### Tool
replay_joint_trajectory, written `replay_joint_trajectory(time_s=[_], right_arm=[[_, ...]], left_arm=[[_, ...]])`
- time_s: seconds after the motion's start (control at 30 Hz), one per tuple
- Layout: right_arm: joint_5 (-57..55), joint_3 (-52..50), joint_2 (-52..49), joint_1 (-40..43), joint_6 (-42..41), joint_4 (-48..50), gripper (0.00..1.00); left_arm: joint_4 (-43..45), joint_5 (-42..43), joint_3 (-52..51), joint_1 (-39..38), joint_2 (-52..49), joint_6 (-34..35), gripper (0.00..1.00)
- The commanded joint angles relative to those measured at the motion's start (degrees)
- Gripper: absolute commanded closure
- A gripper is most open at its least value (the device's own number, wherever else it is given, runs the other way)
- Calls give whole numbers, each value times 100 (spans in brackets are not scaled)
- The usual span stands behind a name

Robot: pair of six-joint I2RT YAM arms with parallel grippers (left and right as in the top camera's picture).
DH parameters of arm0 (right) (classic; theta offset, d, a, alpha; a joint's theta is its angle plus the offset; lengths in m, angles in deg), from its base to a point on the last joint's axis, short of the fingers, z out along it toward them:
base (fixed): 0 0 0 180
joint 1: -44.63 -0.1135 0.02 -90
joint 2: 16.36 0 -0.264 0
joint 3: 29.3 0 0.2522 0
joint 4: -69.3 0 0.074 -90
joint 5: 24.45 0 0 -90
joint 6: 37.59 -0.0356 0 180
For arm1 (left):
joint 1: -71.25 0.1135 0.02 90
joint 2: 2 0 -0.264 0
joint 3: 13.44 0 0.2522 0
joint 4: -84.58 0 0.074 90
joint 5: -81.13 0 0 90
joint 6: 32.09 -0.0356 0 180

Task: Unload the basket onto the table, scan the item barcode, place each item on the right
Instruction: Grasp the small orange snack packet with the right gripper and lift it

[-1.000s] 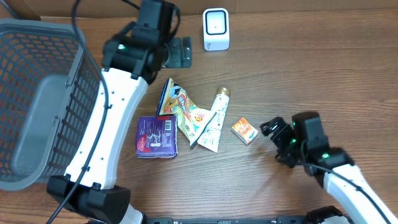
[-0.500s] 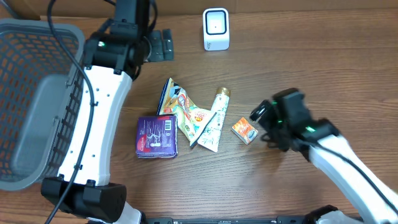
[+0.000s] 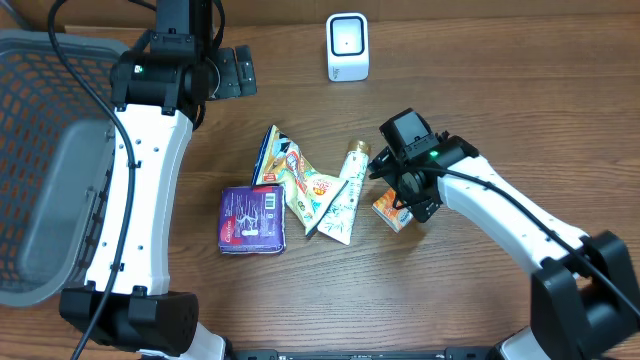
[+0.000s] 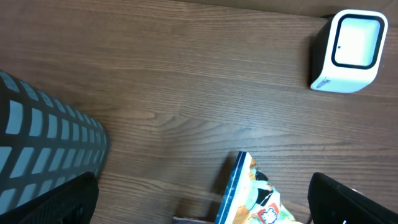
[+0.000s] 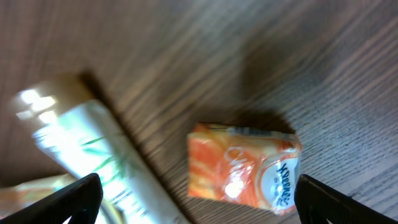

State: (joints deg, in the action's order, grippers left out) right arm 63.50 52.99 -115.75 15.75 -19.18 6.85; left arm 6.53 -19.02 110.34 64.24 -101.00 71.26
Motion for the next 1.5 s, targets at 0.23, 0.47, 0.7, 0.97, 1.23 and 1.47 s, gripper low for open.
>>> replay_joint_trajectory(time_s=[0.23, 0.47, 0.7, 0.97, 1.23, 1.47], right_arm=[[216, -46, -282, -9, -337, -372, 0], [472, -332, -286, -98, 155, 85, 0], [428, -765, -289, -101, 153, 188, 0], [212, -796, -291, -107, 525, 273, 5], [168, -857, -291, -105, 1397, 291, 28], [168, -857, -291, -105, 2149, 271, 37]], left_arm=[[0, -101, 111, 28, 68, -310, 0], [-9, -101, 111, 28, 66, -313, 0], [-103, -146, 111, 28, 66, -457, 0], [-129, -208, 111, 28, 66, -457, 0], [-175, -234, 111, 28, 66, -457, 0], [-186, -254, 111, 28, 68, -459, 0]])
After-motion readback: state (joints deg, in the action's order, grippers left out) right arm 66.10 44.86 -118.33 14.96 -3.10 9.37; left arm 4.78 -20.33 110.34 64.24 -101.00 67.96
